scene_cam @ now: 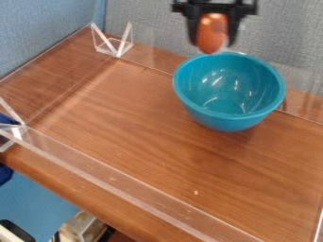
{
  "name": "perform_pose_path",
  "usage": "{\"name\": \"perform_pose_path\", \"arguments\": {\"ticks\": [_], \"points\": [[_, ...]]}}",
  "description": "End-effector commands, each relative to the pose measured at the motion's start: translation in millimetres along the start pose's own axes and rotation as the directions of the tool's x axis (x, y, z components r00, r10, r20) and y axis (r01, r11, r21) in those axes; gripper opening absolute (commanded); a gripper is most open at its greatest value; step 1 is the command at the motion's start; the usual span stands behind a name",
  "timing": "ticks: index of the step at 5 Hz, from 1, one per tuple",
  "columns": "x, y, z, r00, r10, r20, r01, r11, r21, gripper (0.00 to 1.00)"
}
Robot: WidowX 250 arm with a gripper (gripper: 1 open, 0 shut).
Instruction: Put the mushroom in the blue bowl
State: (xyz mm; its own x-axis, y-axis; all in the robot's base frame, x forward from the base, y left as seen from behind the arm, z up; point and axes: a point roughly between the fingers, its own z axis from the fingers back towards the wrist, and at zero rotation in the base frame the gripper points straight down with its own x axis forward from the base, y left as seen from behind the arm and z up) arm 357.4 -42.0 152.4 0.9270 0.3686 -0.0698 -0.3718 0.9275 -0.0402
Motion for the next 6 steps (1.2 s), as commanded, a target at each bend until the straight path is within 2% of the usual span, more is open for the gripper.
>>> {"name": "perform_pose_path", "arguments": {"ticks": [1,3,4,5,6], "points": [[-5.4,-16.2,10.4,0.998,-0.051,0.047,0.051,0.999,-0.012,0.0],[13.6,-21.5,-19.5,0.998,-0.066,0.024,0.065,0.998,0.02,0.0],[16.7,-29.5,-31.6,0.999,-0.051,0.011,0.051,0.998,0.034,0.0],[15.1,-37.1,-36.3,0.999,-0.034,0.003,0.034,0.998,0.043,1.0],[17.0,-37.2,-17.6,0.998,-0.06,0.024,0.059,0.998,0.035,1.0]]}}
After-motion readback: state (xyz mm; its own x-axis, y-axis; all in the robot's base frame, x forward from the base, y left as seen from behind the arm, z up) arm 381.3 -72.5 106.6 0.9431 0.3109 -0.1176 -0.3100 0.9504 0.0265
